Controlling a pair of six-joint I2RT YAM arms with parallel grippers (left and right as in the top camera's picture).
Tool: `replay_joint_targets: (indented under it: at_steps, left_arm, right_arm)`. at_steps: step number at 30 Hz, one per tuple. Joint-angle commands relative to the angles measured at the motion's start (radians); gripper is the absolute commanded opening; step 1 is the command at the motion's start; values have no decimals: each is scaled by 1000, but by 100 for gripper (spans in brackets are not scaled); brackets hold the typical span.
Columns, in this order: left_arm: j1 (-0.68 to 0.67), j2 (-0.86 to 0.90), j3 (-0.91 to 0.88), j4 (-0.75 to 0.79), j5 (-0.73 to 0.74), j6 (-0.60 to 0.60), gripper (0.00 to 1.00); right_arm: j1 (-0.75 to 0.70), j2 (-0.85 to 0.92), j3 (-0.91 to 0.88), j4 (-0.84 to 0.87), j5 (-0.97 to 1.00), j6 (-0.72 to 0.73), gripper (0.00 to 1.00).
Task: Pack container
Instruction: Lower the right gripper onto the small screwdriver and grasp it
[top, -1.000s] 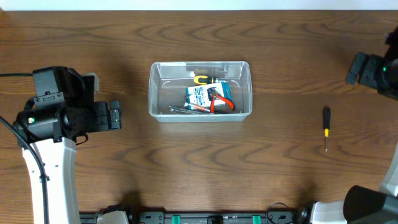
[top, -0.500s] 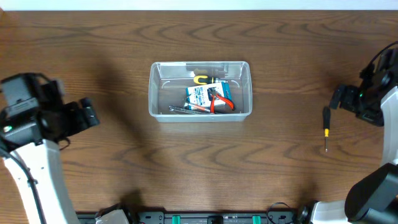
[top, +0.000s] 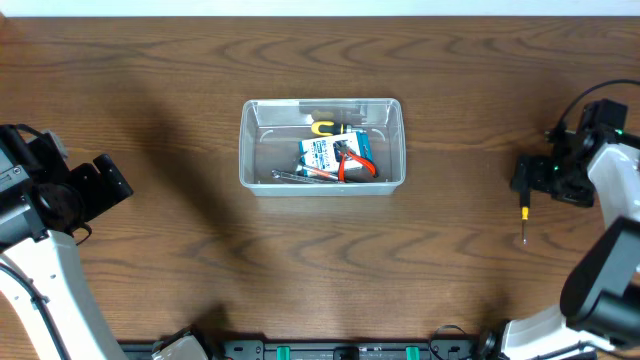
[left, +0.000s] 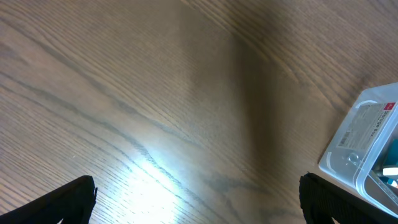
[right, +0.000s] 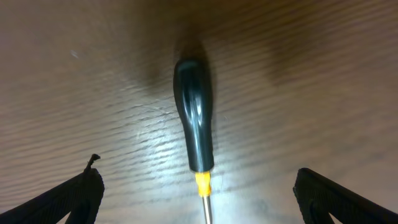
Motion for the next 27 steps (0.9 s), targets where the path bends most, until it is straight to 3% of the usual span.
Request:
replay_joint_targets:
  at_steps: [1,18,21,27]
  left_arm:
    - [4,2,21,-3,13,-16,98]
    - [4,2,21,12,13,-3,98]
    - [4,4,21,12,13,11,98]
    - [4,15,21,11,13,10,98]
  right_arm:
    - [-4,61,-11,8,-13,-83,99]
    - [16,220,-11,44,-12,-99,96]
    - [24,220,-11,55,-12,-99,90]
    - [29,220,-11,56,-13,-98,67]
